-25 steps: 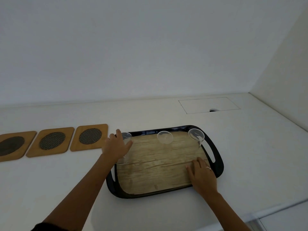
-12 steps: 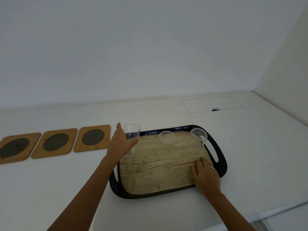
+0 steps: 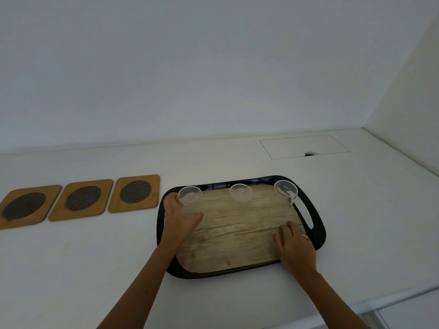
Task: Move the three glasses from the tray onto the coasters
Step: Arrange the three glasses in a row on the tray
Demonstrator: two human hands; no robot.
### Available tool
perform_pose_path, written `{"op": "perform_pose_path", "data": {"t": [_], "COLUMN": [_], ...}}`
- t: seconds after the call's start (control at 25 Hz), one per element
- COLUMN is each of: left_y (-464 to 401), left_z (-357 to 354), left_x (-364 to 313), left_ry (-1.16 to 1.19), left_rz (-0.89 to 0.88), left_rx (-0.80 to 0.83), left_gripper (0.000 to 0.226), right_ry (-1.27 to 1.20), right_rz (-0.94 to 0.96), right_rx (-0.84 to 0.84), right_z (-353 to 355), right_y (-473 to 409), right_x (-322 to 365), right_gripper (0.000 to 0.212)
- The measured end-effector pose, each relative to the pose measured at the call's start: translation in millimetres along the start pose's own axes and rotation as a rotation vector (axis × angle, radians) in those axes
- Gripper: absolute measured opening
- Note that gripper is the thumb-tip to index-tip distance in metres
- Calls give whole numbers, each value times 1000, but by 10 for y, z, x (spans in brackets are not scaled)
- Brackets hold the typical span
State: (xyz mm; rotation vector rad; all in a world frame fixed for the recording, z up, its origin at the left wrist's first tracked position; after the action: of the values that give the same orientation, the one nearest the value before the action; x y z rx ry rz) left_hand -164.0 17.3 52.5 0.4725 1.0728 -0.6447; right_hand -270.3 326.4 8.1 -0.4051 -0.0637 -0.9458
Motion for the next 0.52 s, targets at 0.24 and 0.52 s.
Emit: {"op": "perform_pose_path", "data": {"t": [0.24,0.52], "left_y": [-2,65], "left_z": [-21,206], "left_x": [16,8], "left_ry": [-23,-57], "left_rz": [-19,-32], "left_rx": [-26,-13], "left_gripper": [72,82], "right_ry": [1,-269], "right_rz": [5,-147], "right_rx": [21,78], "right_z": [-23,-65], "right_y": [2,-135], "right_x": [-11,-140], "right_gripper": [32,48]}}
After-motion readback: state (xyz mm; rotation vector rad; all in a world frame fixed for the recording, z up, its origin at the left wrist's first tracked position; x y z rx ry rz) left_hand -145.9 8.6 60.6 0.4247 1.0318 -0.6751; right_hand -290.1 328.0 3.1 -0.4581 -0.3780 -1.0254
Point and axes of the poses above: each hand's wrist, its own y-axis away from the middle knuckle, its own z-axis out of the back of the hand, x = y × z, the point moved 6 cm from there along -y, towards the middle knuckle, and after that the axes turned 13 degrees about z, right-handed, at the moved point
